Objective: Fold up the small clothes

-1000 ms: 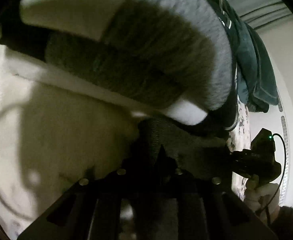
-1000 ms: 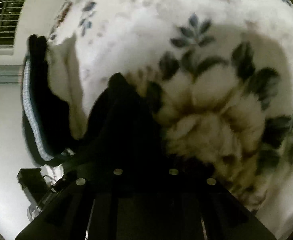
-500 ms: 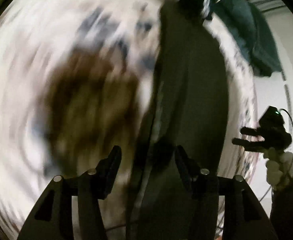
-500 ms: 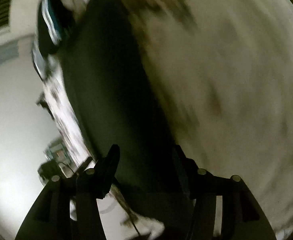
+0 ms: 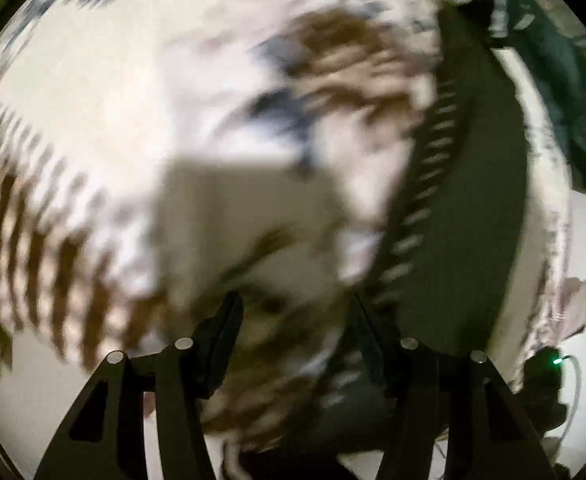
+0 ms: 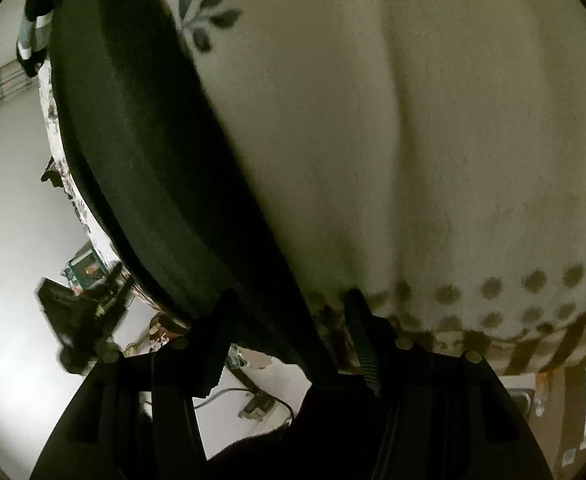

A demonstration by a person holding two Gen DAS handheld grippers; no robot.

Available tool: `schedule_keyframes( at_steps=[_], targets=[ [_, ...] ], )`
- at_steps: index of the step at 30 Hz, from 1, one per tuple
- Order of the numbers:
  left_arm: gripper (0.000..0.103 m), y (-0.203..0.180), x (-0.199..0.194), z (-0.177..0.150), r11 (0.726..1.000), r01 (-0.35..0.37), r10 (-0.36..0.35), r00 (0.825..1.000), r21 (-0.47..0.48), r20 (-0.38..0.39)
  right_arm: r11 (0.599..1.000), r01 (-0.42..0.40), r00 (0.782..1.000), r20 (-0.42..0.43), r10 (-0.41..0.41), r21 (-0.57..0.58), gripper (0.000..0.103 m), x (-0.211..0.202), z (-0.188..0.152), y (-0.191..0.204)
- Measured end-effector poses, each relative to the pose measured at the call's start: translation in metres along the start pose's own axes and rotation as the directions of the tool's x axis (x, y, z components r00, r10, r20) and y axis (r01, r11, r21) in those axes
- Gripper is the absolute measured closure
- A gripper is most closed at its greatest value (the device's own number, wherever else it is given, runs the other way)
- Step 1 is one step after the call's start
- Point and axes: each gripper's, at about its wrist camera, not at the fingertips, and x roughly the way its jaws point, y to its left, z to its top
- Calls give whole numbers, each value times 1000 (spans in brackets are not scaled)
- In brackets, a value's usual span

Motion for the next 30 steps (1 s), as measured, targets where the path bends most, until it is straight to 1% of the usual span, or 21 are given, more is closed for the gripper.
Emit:
schedule_keyframes(
  at_steps=[3,4,6,7,8,9,10,11,12,14,15,17,18,19,20,22,25,26,27,28,30],
  targets=[
    [50,-51,11,24,996,44,-48,998,84,46,1000,0,999,46,0,-5,46,6,6,14],
    [50,-69,17,36,992,45,-53,997,121,63,1000,6,998,68,-5,-15,46,6,10,22],
    [50,-96,39,64,981,-36,17,995,191,101,999,16,993,115,-11,-37,46,9,21,41],
    [50,-103,50,78,972,-101,78,990,212,117,999,18,992,127,-12,-44,46,10,24,46],
    [48,-104,61,89,961,-170,145,982,220,123,998,32,990,139,-24,-53,46,14,30,57],
    [47,-100,69,97,958,-189,168,979,216,114,997,39,989,146,-30,-59,46,13,32,59],
    [47,-93,73,103,964,-170,153,984,205,96,997,44,988,153,-33,-64,46,17,35,67],
    [47,-87,73,106,973,-124,110,991,196,82,996,48,988,151,-37,-71,46,20,36,72],
    [47,-82,69,105,975,-104,90,993,198,81,996,52,988,150,-40,-75,46,23,37,76],
    [46,-73,55,94,966,-134,118,990,219,83,995,45,989,146,-31,-88,46,21,34,75],
    [46,-69,50,86,966,-132,120,990,221,71,995,35,991,133,-22,-92,46,22,25,61],
    [46,-56,41,64,975,-80,81,997,206,5,997,-7,996,91,14,-79,46,26,16,49],
    [46,-49,40,52,979,-37,44,999,199,-30,997,-23,997,71,29,-76,46,28,10,38],
    [46,-40,39,36,982,28,-14,997,188,-75,996,-46,998,39,49,-71,46,35,6,35],
    [44,-32,40,19,981,87,-66,990,175,-121,996,-64,998,4,65,-69,46,43,1,33],
    [40,-20,48,-10,973,170,-137,970,155,-199,994,-89,995,-53,86,-67,46,53,-12,23],
    [36,-15,66,-36,963,237,-192,938,128,-290,987,-158,979,-138,153,-25,46,85,-19,19],
    [31,-15,70,-46,959,252,-206,934,129,-292,984,-178,974,-147,174,-9,46,93,-19,17],
    [29,-17,70,-49,957,259,-215,937,133,-275,979,-202,968,-151,201,8,46,100,-19,18],
    [29,-16,68,-54,957,258,-219,943,135,-249,975,-221,964,-149,221,14,46,107,-19,21],
    [29,-15,67,-56,959,256,-226,951,124,-212,976,-216,967,-142,213,-3,48,115,-21,33]
  ],
)
